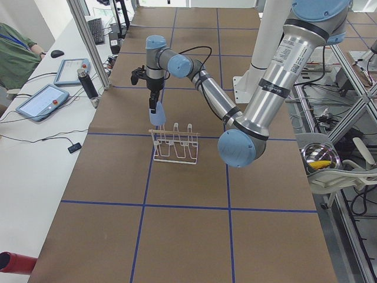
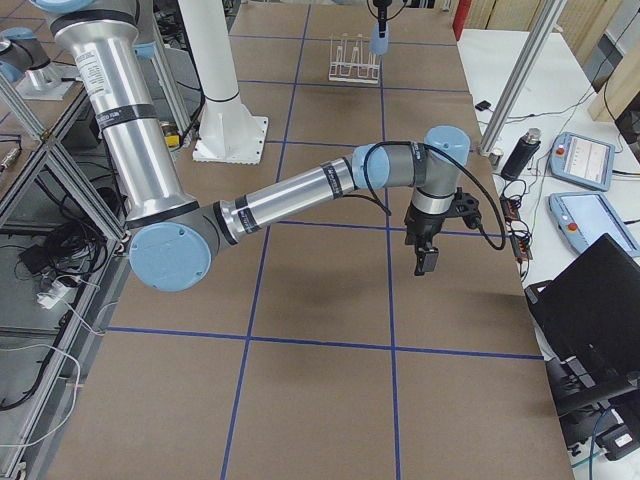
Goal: Hang cup on cup holder
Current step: 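Lower the cup with the left gripper onto a rack peg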
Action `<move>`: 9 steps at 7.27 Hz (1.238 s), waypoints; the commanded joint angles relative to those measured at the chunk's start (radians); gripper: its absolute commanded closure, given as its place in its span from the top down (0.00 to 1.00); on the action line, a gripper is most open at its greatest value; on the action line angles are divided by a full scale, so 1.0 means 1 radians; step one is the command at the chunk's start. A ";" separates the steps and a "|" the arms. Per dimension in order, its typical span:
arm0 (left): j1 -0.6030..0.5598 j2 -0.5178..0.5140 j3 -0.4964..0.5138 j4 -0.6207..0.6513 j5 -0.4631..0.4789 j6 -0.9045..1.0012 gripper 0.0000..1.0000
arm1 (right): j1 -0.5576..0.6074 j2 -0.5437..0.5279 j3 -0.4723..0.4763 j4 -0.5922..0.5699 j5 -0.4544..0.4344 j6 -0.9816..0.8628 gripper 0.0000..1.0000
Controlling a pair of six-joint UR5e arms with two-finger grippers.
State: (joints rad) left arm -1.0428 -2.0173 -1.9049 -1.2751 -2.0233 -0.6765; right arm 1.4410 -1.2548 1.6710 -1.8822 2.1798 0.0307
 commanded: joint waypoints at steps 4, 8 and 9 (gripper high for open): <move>0.013 0.011 0.016 0.000 -0.003 -0.002 0.00 | -0.001 0.000 0.003 0.000 0.000 0.002 1.00; 0.018 0.011 0.064 -0.001 -0.017 -0.002 0.05 | -0.001 0.000 0.004 -0.002 0.000 0.002 1.00; 0.023 0.012 0.066 -0.001 -0.021 -0.002 0.54 | -0.001 0.000 0.003 0.000 0.000 0.002 1.00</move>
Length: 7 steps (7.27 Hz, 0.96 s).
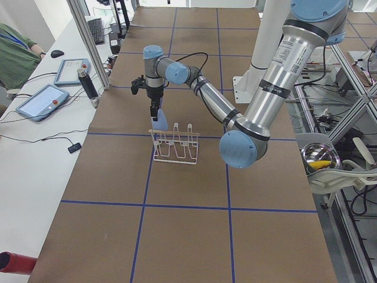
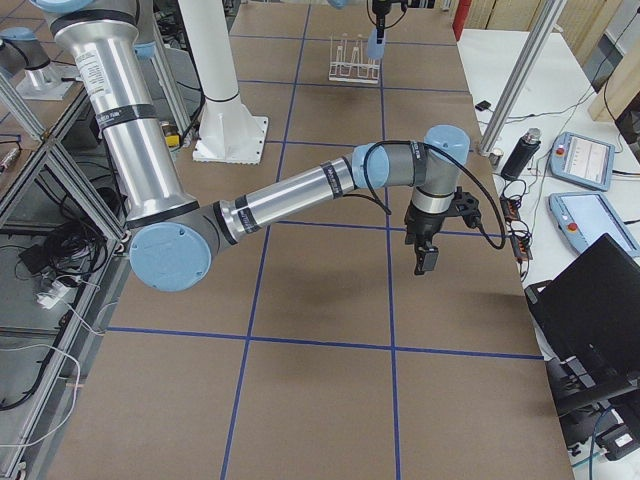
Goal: Hang cup on cup holder
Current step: 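Lower the cup with the left gripper onto a rack peg, then open the left gripper and lift it away from the hung cup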
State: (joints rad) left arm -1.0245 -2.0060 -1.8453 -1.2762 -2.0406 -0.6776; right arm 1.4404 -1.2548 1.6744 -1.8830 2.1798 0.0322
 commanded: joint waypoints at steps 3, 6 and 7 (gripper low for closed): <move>0.003 0.032 -0.011 -0.018 -0.001 0.140 0.99 | -0.002 0.002 -0.034 -0.002 0.002 -0.002 1.00; -0.140 0.058 -0.014 -0.011 -0.004 0.437 0.99 | 0.000 -0.105 -0.041 0.063 0.078 0.000 1.00; -0.211 0.099 -0.012 -0.011 -0.033 0.542 0.99 | 0.003 -0.154 -0.039 0.123 0.086 0.006 1.00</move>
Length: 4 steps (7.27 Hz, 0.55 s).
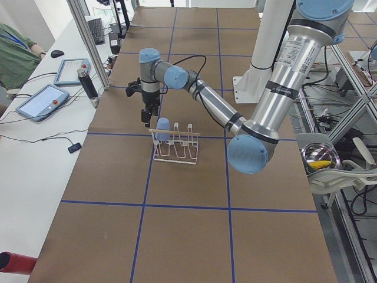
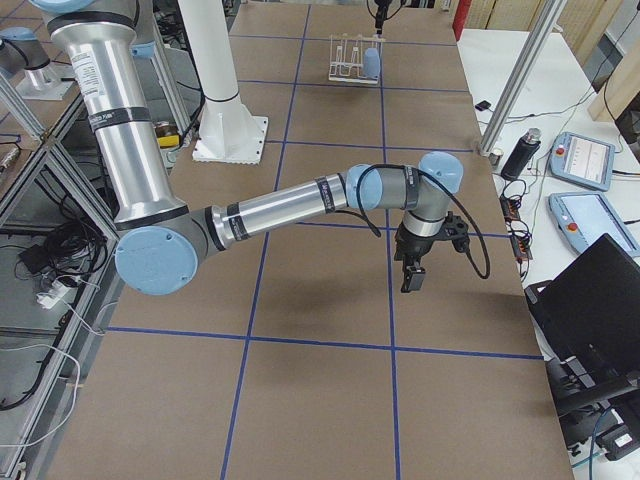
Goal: Hang cup on cup holder
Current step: 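Open the left gripper and lift it away from the hung cup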
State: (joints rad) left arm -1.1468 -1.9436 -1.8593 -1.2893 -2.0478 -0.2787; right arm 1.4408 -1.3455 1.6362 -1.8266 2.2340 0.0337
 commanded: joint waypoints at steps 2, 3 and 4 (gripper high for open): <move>-0.264 0.162 0.037 -0.013 -0.055 0.295 0.99 | 0.003 -0.133 -0.027 0.182 0.012 0.002 1.00; -0.290 0.166 0.049 -0.013 -0.054 0.300 0.99 | 0.003 -0.133 -0.054 0.217 0.015 0.015 1.00; -0.292 0.176 0.058 -0.010 -0.052 0.299 0.99 | 0.003 -0.130 -0.050 0.223 0.006 0.011 1.00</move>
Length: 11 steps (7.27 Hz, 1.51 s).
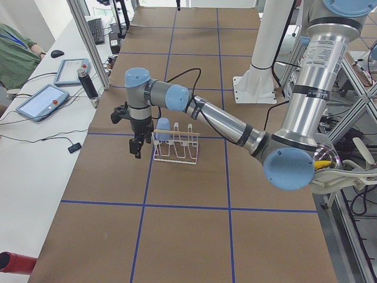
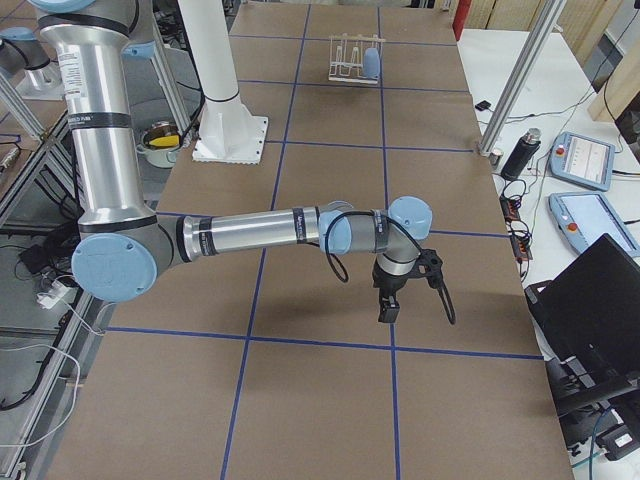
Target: Hang cup on cup holder
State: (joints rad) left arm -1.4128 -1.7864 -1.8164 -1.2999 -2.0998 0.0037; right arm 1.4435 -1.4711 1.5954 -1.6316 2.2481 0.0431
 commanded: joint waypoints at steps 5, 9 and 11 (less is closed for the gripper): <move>-0.086 0.211 0.130 -0.203 -0.074 0.019 0.99 | 0.061 -0.049 -0.008 0.015 0.054 0.003 1.00; -0.130 0.222 0.170 -0.197 -0.270 0.016 0.99 | 0.064 -0.061 -0.008 0.018 0.099 0.004 1.00; -0.130 0.222 0.187 -0.200 -0.270 0.016 0.99 | 0.064 -0.060 -0.003 0.019 0.105 0.004 1.00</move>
State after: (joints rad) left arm -1.5420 -1.5652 -1.6420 -1.4979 -2.3636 0.0198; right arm 1.5078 -1.5317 1.5887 -1.6124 2.3504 0.0475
